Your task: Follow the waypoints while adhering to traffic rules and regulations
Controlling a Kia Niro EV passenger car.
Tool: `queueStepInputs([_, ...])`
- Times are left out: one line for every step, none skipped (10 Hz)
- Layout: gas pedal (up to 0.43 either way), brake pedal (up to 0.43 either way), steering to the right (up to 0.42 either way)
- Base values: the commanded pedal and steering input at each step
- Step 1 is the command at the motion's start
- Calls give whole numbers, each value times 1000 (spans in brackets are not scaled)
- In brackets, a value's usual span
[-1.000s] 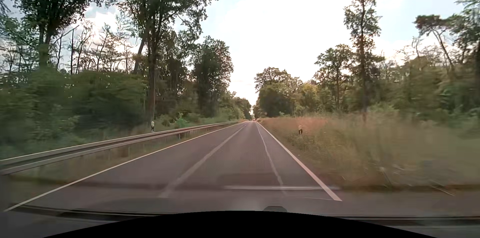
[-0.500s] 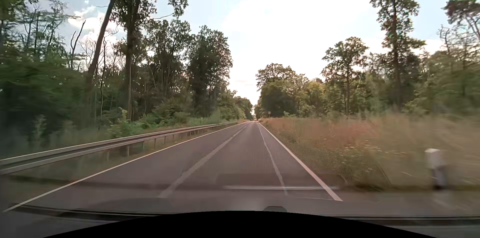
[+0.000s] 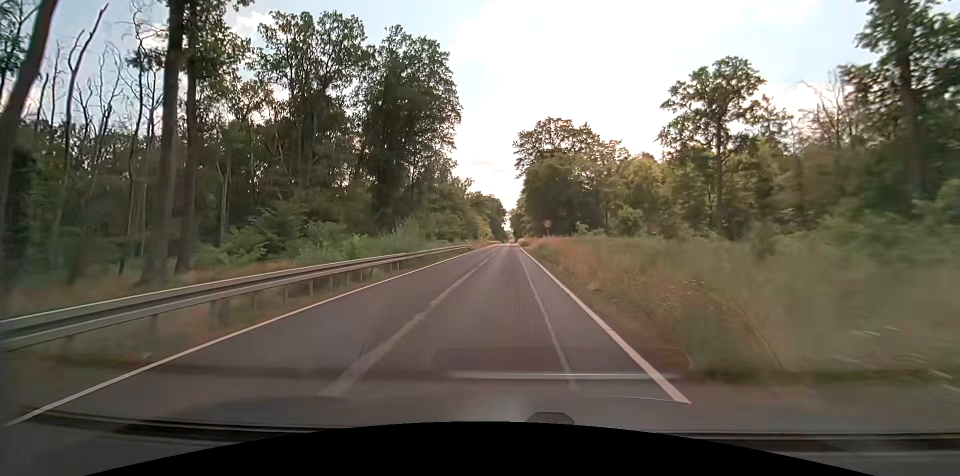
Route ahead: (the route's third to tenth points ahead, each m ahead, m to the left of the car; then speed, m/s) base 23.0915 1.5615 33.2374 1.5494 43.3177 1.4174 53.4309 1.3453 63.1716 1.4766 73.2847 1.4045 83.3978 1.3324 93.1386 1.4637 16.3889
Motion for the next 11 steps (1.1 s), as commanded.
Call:
queueStepInputs([87,0,-5])
queueStepInputs([87,0,-5])
queueStepInputs([87,0,-4])
queueStepInputs([87,0,-4])
queueStepInputs([87,0,-4])
queueStepInputs([87,0,-4])
queueStepInputs([87,0,-4])
queueStepInputs([98,0,-4])
queueStepInputs([98,0,-4])
queueStepInputs([98,0,-4])
queueStepInputs([98,0,-4])
